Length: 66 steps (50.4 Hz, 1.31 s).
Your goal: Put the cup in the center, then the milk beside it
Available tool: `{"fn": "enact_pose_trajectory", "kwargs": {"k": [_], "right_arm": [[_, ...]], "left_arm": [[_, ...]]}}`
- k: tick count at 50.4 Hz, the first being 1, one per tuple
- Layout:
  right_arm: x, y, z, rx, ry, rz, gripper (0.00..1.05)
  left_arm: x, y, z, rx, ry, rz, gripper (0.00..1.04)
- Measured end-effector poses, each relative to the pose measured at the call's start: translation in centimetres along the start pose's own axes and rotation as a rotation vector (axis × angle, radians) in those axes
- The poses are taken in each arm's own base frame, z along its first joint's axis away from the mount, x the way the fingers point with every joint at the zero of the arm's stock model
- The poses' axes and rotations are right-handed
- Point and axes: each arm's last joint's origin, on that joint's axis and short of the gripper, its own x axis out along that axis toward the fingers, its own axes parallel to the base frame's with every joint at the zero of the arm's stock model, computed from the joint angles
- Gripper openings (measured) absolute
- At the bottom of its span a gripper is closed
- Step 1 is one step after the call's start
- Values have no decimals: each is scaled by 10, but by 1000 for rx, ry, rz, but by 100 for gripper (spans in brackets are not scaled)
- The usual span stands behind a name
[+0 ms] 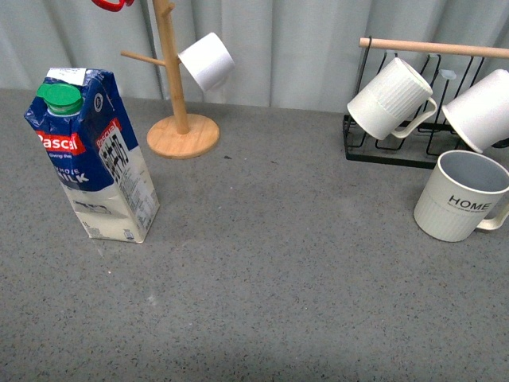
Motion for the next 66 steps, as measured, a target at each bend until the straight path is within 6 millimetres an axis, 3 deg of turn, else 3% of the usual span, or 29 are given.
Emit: {"fn": "enact_pose_trajectory", "kwargs": {"k": [66], "right_arm": [[0, 0, 0, 0, 0, 0, 96]], "left_arm": [[0, 0, 0, 0, 0, 0, 98]]}}
